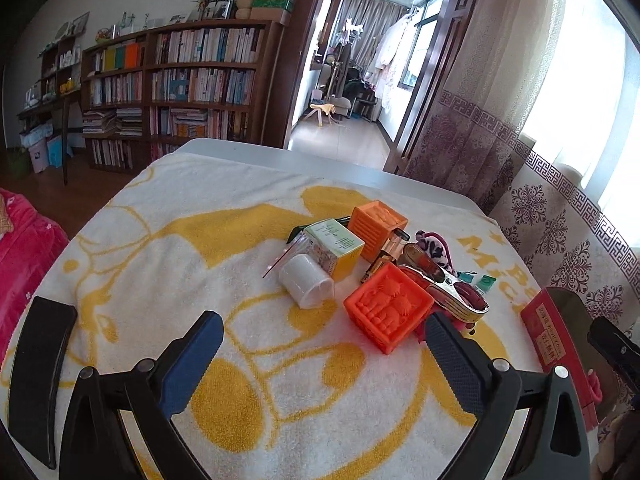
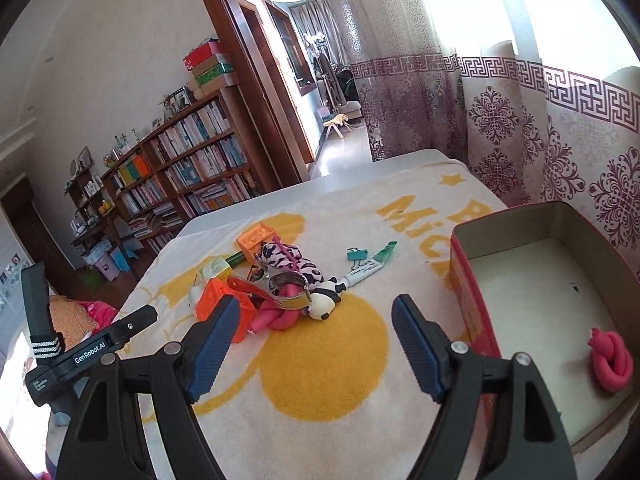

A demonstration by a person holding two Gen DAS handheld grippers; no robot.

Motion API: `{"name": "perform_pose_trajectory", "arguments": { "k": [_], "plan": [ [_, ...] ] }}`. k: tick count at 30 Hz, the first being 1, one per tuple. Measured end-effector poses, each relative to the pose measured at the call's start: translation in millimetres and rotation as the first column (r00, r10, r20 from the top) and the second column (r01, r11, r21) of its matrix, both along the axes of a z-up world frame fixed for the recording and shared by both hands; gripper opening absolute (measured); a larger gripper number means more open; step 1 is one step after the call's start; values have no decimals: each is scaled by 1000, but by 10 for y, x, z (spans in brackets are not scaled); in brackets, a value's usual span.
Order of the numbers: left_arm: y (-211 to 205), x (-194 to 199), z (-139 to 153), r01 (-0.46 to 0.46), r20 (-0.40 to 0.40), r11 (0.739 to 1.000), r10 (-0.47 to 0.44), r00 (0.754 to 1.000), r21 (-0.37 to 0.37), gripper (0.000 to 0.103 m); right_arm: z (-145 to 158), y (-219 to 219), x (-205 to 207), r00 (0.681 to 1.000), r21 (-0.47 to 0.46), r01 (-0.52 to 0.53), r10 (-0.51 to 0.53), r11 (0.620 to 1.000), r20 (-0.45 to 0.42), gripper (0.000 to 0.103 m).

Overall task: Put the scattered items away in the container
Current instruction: 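Grasp the orange cat block with the left tool while the right tool moves toward the silver clamp, then close the right tool on the silver metal clamp while the left tool holds the orange block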

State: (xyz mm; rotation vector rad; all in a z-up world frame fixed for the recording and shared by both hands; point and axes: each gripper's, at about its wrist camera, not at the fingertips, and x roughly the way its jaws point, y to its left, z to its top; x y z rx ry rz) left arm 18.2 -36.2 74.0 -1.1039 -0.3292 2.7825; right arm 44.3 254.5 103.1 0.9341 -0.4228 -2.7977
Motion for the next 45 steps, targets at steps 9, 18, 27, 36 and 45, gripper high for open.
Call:
{"name": "perform_pose_trajectory", "arguments": {
  "k": [9, 18, 27, 36, 45],
  "plan": [
    [387, -404, -286, 91, 114, 995, -96, 989, 45, 102, -63, -211, -506, 997, 54, 69, -68, 996, -29, 81],
    [586, -708, -383, 71, 108, 997, -67, 992, -30, 102, -310, -206, -574, 994, 116, 106, -105, 988, -20, 81],
    [402, -853, -644, 75, 172, 993, -90, 981, 90, 92, -326, -89, -551, 993, 26, 121, -121, 992, -7, 81],
    [244, -548, -448, 53, 158, 993, -70, 985, 105, 75, -373, -247, -561, 999, 70, 49, -49, 996, -1, 81],
    [-96, -524, -280, -71, 105, 990, 58, 993, 121, 75, -589, -499, -667, 997, 167, -64, 55, 984, 63, 81]
  ]
}}
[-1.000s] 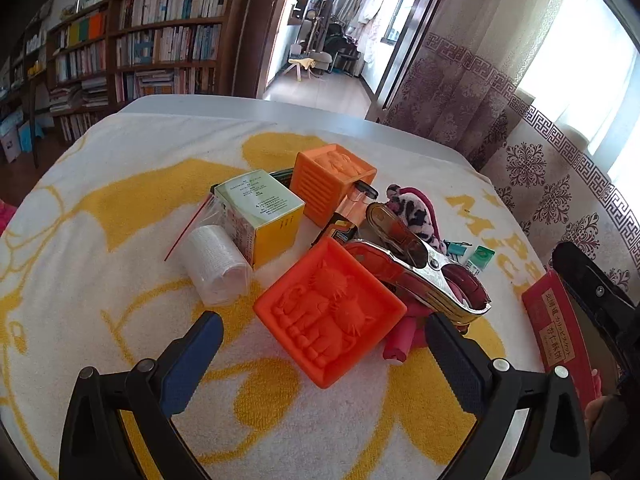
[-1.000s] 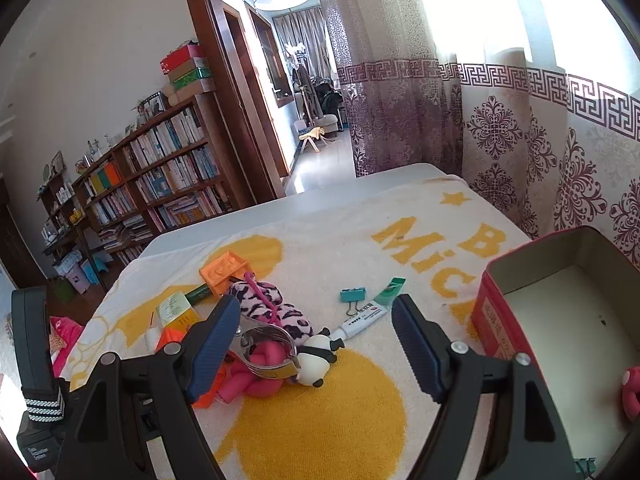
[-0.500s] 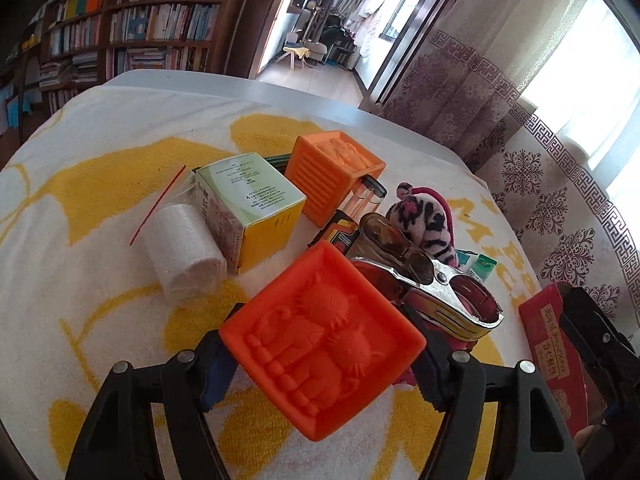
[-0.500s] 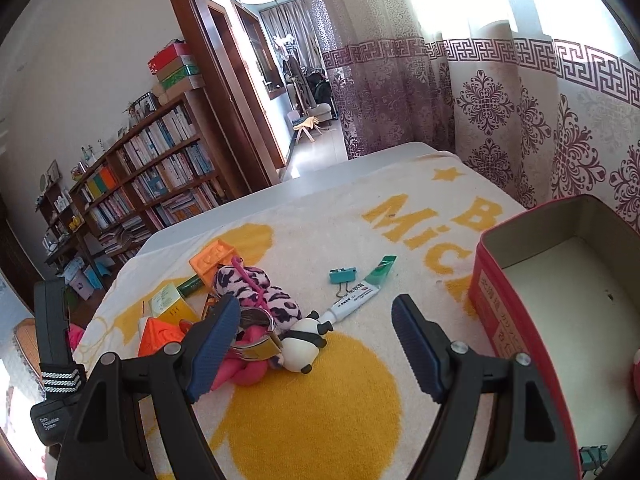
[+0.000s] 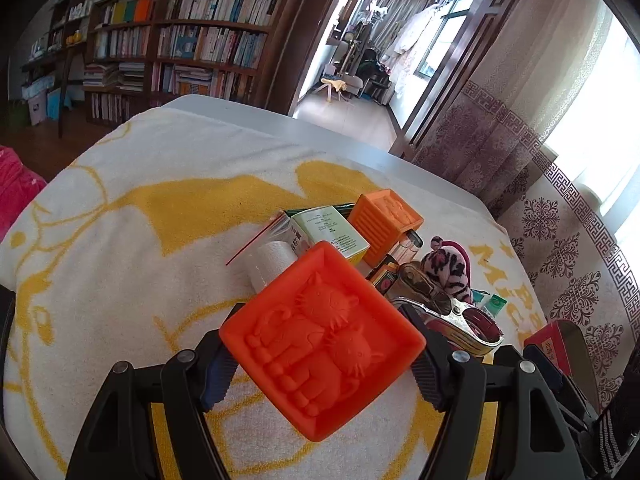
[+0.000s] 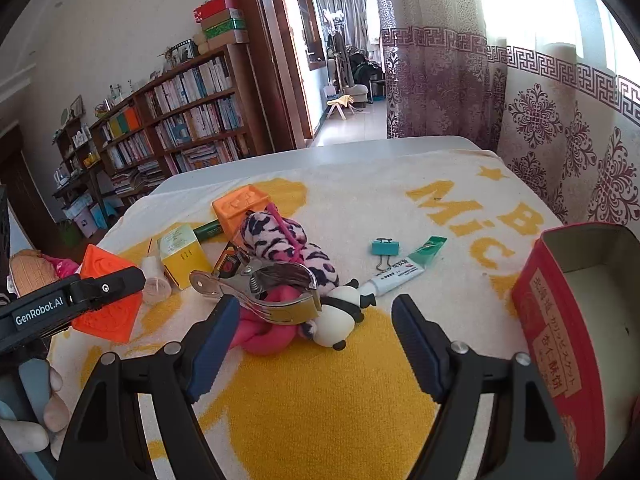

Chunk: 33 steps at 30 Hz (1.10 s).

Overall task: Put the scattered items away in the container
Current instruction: 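Close the right tool on the silver metal clamp while the left tool holds the orange block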

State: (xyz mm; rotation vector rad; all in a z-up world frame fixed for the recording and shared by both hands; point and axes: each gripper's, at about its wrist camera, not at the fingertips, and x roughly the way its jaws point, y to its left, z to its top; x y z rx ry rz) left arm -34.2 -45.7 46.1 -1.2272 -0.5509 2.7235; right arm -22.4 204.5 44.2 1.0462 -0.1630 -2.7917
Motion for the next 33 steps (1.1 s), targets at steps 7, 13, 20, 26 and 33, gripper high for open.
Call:
{"name": "perform_pose_trajectory", "arguments": {
  "k": [7, 13, 20, 26, 33],
  "plan": [
    [-96, -17, -22, -35, 20, 999, 34, 999, 33, 75, -74, -95, -23, 999, 25, -48, 48, 999, 16, 81],
    [-23, -16, -39, -20, 28, 1000, 19, 999, 18, 75, -18, -348, -177, 989, 151, -146, 142, 978, 42, 81],
    [-56, -29, -61, -29, 41, 999, 28, 999, 35, 75, -117, -457, -584, 967, 183, -228, 201, 956, 154, 81],
    [-103, -29, -63, -42, 49, 997, 39, 998, 61, 75, -181, -572, -348, 934, 153, -323, 289, 934, 208, 78],
    [-88, -29, -62, -38, 51, 998, 35, 998, 60, 75, -189, -740, -166, 907, 166, -401, 365, 901, 211, 77]
  ]
}}
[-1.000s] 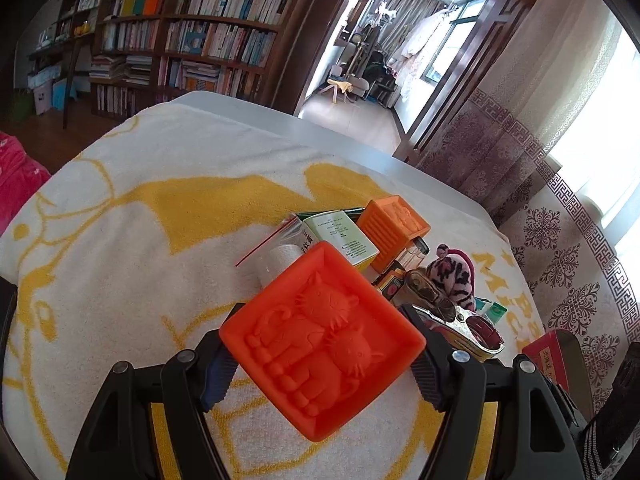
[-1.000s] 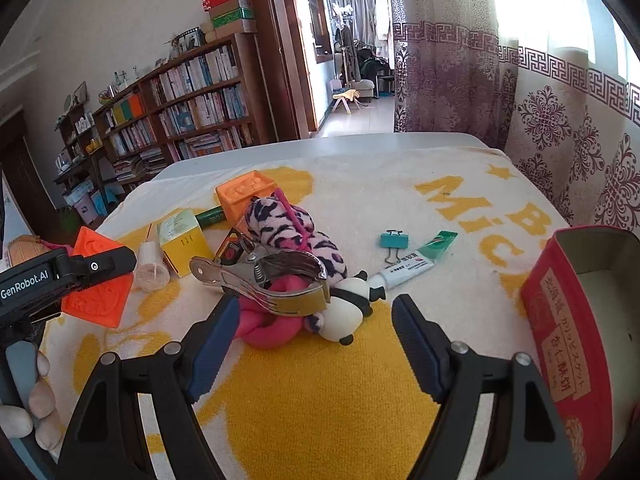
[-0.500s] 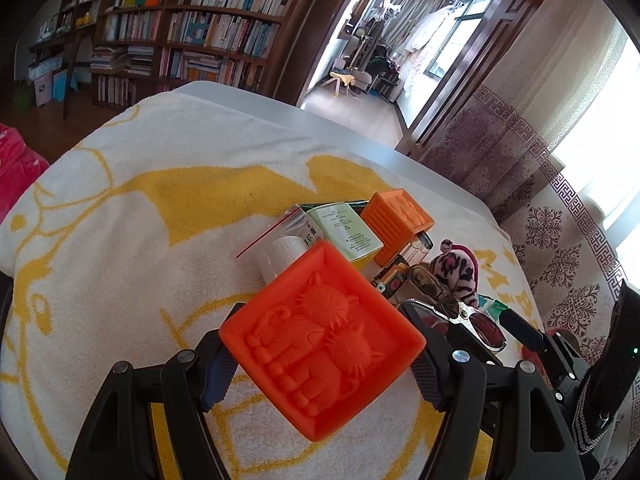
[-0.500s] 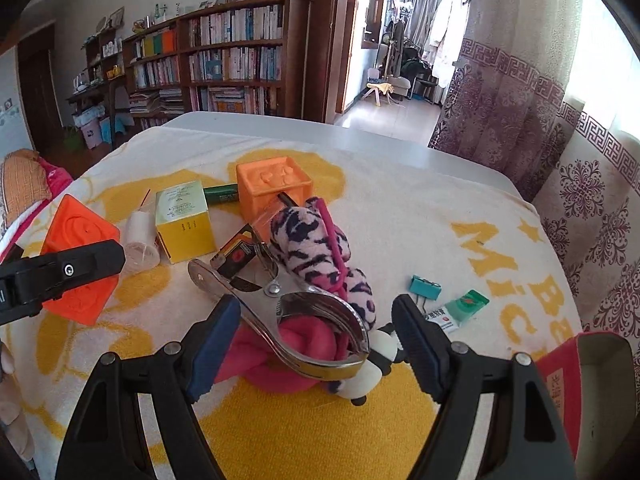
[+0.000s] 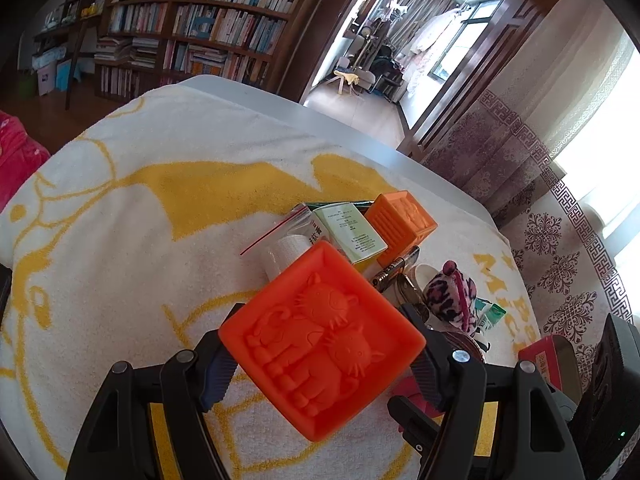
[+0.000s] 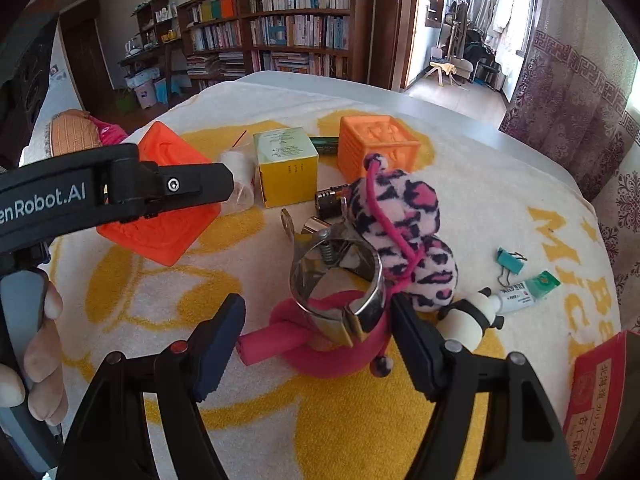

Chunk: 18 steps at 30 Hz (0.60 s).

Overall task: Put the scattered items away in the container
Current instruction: 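Close the right tool on the silver metal clamp while the left tool holds the orange block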

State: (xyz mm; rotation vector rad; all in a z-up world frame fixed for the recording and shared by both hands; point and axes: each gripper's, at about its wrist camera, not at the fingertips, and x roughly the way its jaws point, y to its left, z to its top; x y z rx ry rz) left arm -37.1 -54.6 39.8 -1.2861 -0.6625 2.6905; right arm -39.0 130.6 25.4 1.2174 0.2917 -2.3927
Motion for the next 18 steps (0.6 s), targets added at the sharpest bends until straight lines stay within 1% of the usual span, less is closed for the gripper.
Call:
{"name": "perform_pose_trajectory", "arguments": {
  "k": [3, 4, 6, 8, 12, 14, 15, 16, 18],
  "plan": [
    [-34, -12, -17, -9, 7, 1000, 9, 1000, 5, 75, 8, 42, -118, 999, -58, 23, -21, 998, 41, 76],
    [-46, -13, -21, -13, 9, 1000, 12, 1000, 9, 75, 10, 37, -170, 998, -72, 32, -28, 997, 53, 70],
    [-59, -17, -26, -15, 12, 1000, 15, 1000, 14, 75, -19, 27, -268, 996, -66, 47, -42, 997, 78, 54],
    [-45, -16, -27, -13, 12, 1000, 13, 1000, 13, 75, -61, -3, -356, 994, -53, 59, -54, 997, 90, 53],
    [-19, -21, -40, -7, 17, 1000, 7, 1000, 10, 75, -111, -149, -476, 995, 37, 71, -73, 997, 61, 52],
    [-12, -28, -52, -7, 21, 1000, 7, 1000, 8, 75, -139, -179, -521, 994, 63, 87, -91, 994, 58, 52],
    [-13, -29, -55, -7, 22, 1000, 6, 1000, 8, 75, -145, -173, -536, 993, 56, 96, -99, 994, 62, 51],
    [-17, -28, -55, -7, 23, 1000, 6, 1000, 10, 75, -146, -163, -541, 992, 40, 104, -107, 994, 69, 46],
    [-17, -29, -55, -7, 22, 1000, 7, 1000, 11, 75, -133, -118, -539, 989, 9, 129, -129, 992, 78, 46]
  ]
}}
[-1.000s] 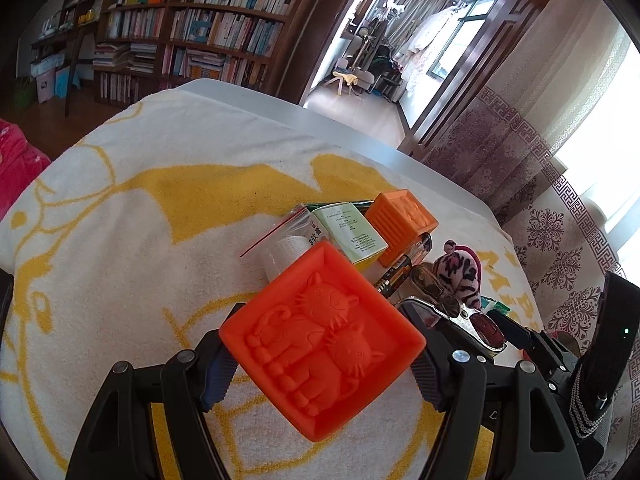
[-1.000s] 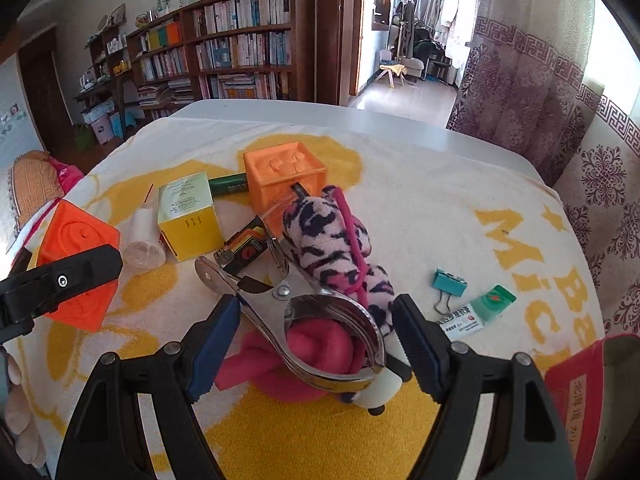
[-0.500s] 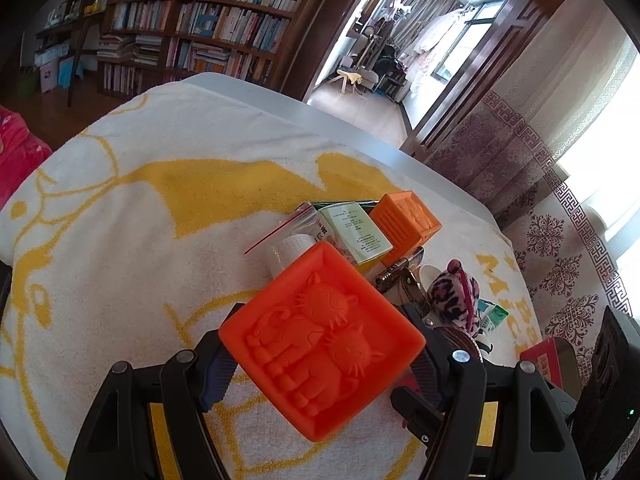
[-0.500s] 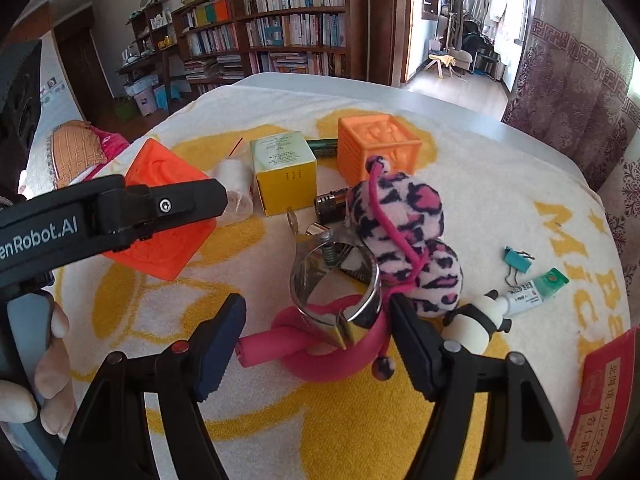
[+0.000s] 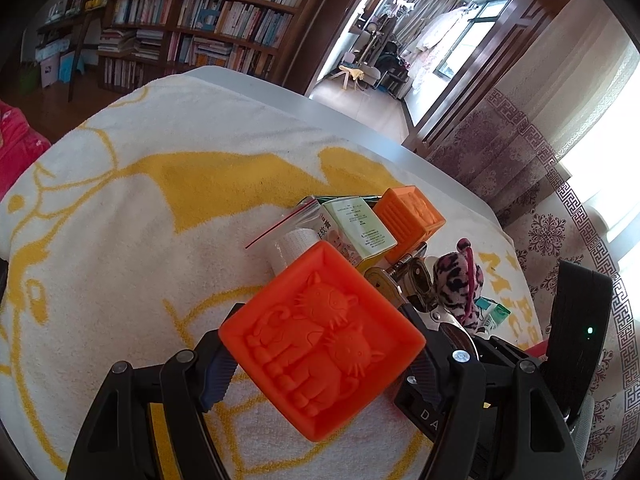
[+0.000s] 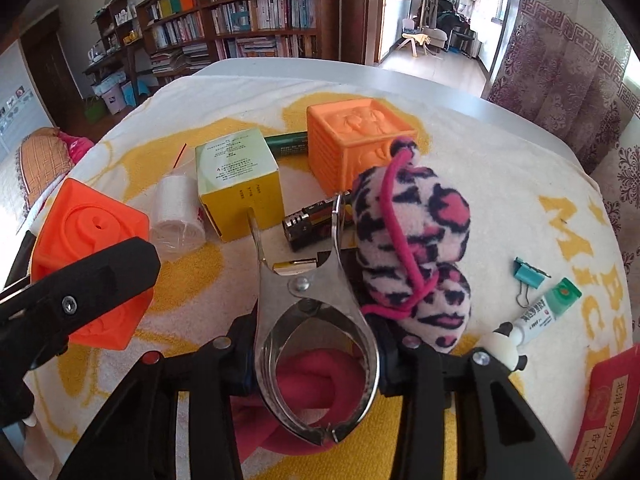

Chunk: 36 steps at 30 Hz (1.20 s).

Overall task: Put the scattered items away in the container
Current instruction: 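Close the right tool on the silver metal clamp while the left tool holds the orange block, then lift the clamp with the right tool over the tin box while the left tool carries the block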

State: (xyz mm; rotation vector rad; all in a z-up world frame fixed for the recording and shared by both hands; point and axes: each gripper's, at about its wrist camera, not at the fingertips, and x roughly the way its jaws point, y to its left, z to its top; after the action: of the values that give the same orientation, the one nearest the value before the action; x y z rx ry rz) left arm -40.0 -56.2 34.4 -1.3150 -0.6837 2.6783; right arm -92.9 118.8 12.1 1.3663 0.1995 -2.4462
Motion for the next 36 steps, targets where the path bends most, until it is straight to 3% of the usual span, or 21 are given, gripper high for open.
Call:
{"name": "perform_pose_trajectory", "arguments": {
  "k": [11, 18, 23, 27, 32, 36],
  "plan": [
    [45, 35, 69, 21, -25, 1000, -21, 999, 11, 75, 360, 369, 490, 994, -140, 65, -76, 988, -80, 46],
    [274, 100, 107, 95, -42, 995, -95, 995, -15, 75, 641, 866, 965, 970, -219, 166, -199, 962, -142, 46],
    [434, 199, 198, 183, -71, 982, -180, 981, 43, 75, 859, 1355, 1310, 927, -253, 263, -317, 931, -203, 46],
    [582, 277, 311, 235, -116, 971, -229, 967, 37, 75, 910, 1849, 1565, 878, -259, 371, -428, 892, -216, 46],
    [803, 318, 308, 301, -90, 946, -291, 952, 121, 75, 865, 2438, 1722, 816, -281, 494, -550, 823, -176, 46],
    [1105, 400, 374, 354, -86, 929, -346, 934, 108, 75, 787, 2712, 1791, 783, -264, 547, -597, 794, -173, 46]
  ]
}}
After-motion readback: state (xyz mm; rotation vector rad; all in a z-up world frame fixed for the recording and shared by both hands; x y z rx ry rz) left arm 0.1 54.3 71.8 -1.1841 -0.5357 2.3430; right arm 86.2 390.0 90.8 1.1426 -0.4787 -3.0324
